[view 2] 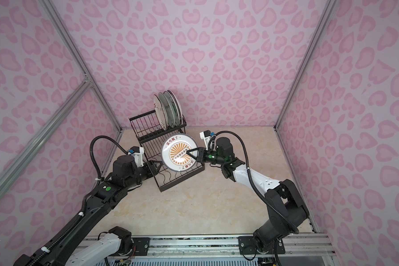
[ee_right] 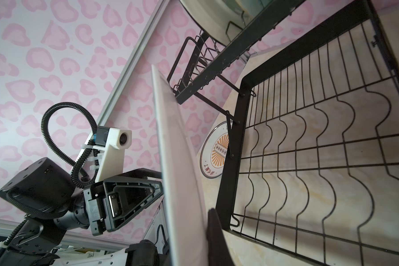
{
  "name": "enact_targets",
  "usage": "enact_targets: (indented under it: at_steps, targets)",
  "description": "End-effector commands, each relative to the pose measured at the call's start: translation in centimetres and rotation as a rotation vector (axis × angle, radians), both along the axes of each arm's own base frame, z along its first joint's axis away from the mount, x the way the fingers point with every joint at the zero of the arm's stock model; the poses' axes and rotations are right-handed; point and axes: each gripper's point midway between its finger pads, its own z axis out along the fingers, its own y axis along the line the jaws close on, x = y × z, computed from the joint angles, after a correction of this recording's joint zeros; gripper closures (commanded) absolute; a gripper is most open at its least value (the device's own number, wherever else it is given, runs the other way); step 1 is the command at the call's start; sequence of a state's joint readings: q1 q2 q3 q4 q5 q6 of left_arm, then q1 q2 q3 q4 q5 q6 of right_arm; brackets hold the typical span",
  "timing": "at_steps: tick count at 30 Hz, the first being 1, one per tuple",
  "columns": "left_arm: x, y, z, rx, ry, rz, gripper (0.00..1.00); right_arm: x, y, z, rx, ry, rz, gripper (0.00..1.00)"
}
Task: Load plates into a dish rack
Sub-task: Pick up the plate from the bottom-center of the table, then place the plate on the dish rack.
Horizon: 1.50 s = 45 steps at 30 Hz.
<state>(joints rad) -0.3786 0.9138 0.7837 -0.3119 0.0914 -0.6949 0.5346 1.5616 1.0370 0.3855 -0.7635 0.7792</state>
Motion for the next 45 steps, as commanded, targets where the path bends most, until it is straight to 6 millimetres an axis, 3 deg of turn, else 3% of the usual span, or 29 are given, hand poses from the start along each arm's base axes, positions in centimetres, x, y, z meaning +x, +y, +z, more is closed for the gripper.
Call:
enact_targets:
  at_steps: [1, 12, 19, 23, 34, 45]
  targets:
    - [-1.0, 3.8, -2.0, 0.143, 0.054, 0.141, 0.52, 0.7, -0.3, 0.4, -0.085, -0.066, -0.023, 1.00]
    - [-2.5, 5.4, -2.8, 0.196, 0.077, 0.182, 0.52, 3.9, 1.4, 6.8, -0.153, -0.241, -0.097, 1.00]
    - [-2.8, 5.1, -2.8, 0.197, 0.062, 0.147, 0.52, 5.5, 4.4, 12.4, -0.188, -0.410, -0.157, 1.00]
    - [-3.1, 5.9, -2.9, 0.214, 0.064, 0.180, 0.52, 6.5, 6.4, 14.5, -0.231, -0.470, -0.198, 1.00]
    - [-4.8, 6.8, -3.4, 0.196, 0.061, 0.210, 0.52, 8.8, 10.0, 18.2, -0.266, -0.621, -0.370, 1.00]
    - [-5.7, 6.1, -3.6, 0.178, 0.085, 0.157, 0.52, 11.2, 12.1, 17.8, -0.400, -0.736, -0.586, 1.00]
